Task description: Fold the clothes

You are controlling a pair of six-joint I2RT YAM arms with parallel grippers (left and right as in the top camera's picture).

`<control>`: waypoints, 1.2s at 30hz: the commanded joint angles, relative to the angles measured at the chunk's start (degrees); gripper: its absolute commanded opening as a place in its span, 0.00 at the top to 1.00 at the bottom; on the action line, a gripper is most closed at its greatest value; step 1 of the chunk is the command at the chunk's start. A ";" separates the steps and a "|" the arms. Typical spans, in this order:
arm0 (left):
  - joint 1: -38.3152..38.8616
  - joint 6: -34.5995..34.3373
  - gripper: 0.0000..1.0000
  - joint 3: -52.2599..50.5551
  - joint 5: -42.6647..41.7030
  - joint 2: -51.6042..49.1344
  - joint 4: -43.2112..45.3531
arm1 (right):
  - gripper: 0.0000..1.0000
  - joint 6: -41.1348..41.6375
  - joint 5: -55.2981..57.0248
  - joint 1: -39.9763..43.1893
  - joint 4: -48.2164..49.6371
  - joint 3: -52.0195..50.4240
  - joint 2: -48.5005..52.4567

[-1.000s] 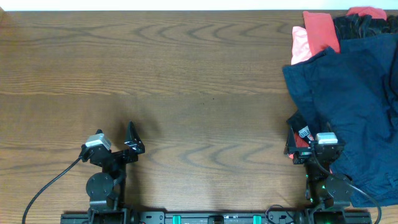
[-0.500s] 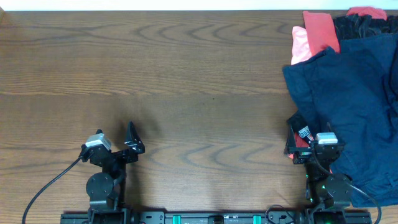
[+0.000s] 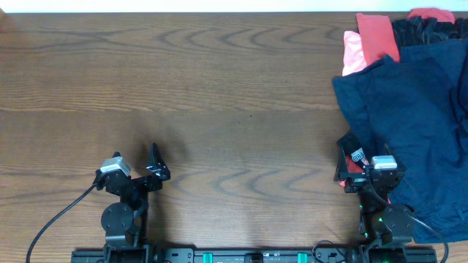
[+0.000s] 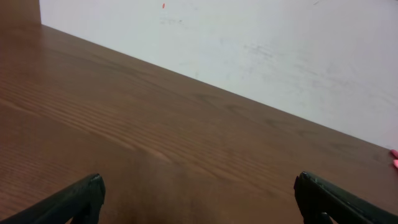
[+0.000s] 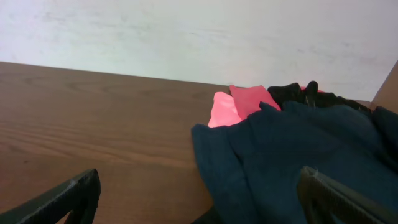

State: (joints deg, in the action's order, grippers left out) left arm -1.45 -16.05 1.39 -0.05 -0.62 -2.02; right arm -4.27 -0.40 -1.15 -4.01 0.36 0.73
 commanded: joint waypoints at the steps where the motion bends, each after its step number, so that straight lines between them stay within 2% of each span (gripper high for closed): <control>1: -0.09 0.96 0.02 -1.16 0.13 0.39 -1.99 | 0.01 -0.70 0.17 0.37 -0.22 -0.04 0.15; 13: -0.09 0.92 0.02 -1.16 -0.39 0.39 -1.97 | 0.01 -0.20 -2.14 0.37 0.15 -0.04 0.15; 17: -0.09 0.87 0.02 -0.96 -2.97 0.37 -2.01 | 0.01 6.23 -4.07 0.37 0.11 -0.04 0.22; 24: -0.09 0.90 0.02 5.22 -4.07 -2.69 -7.89 | 0.01 7.02 -0.52 0.37 -4.22 4.46 2.49; 30: -0.09 0.96 0.02 16.57 -4.04 -12.81 -16.06 | 0.01 6.99 3.30 0.39 -11.78 14.84 12.87; 36: -0.09 1.07 0.02 30.51 -4.04 -29.05 -26.97 | 0.01 6.99 5.49 0.44 -20.61 30.16 32.85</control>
State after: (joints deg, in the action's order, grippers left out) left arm -1.45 -16.05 26.48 -3.79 -23.68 -26.26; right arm 2.02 2.92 -1.15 -22.33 24.86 26.70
